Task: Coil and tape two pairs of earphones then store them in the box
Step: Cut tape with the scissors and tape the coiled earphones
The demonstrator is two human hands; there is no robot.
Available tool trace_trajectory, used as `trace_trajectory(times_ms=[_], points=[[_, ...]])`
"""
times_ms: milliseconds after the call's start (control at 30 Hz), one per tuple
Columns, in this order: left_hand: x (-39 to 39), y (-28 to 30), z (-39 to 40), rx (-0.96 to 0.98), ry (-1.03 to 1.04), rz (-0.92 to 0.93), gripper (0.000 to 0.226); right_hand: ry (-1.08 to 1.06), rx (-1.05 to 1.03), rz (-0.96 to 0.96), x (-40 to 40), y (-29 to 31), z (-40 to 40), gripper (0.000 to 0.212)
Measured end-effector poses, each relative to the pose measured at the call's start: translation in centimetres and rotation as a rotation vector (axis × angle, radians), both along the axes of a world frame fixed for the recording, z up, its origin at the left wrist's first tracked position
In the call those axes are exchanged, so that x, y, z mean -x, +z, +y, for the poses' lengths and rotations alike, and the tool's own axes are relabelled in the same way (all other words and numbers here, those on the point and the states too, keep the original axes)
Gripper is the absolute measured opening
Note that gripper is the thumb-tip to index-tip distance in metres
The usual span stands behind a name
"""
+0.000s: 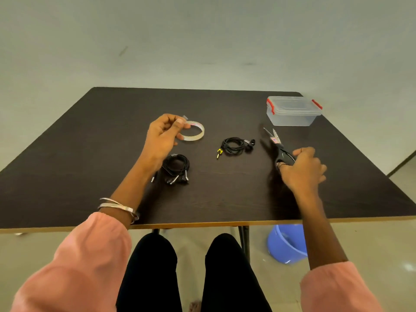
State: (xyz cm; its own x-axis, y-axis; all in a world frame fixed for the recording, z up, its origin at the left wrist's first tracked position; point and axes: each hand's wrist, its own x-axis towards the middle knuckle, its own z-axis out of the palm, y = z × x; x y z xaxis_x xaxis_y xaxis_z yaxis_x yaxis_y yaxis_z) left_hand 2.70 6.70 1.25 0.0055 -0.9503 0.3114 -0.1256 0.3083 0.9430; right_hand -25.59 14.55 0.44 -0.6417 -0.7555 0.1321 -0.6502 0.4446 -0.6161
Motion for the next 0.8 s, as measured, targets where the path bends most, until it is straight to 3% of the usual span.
trace_trajectory(times_ms=[233,333,367,433,533,800], points=[[4.3,0.4,1.2,-0.11,-0.141,0.001,0.01,0.01,-0.315,0.255,-1.0,1.3,0.6,0.049],[5.1,0.3,1.4,-0.119,-0.189,-0.031,0.014,0.086,-0.205,0.34,-1.6,2.6,0.4,0.037],[5.3,0.3,1.4,-0.116,-0.2,-0.04,0.015,0.173,-0.099,0.264,-1.9,3.2,0.1,0.031],[5.6,0.4,1.3,-0.099,-0.22,-0.056,0.016,0.407,0.119,-0.1,-2.8,4.1,-0.7,0.019],[6.2,0.7,0.9,-0.075,-0.226,-0.084,0.019,0.64,0.231,-0.539,-4.9,4.5,-2.7,0.01],[6.9,0.9,-1.0,-0.012,-0.181,-0.116,0.025,0.688,0.181,-0.923,-6.4,3.9,-8.0,0.029]])
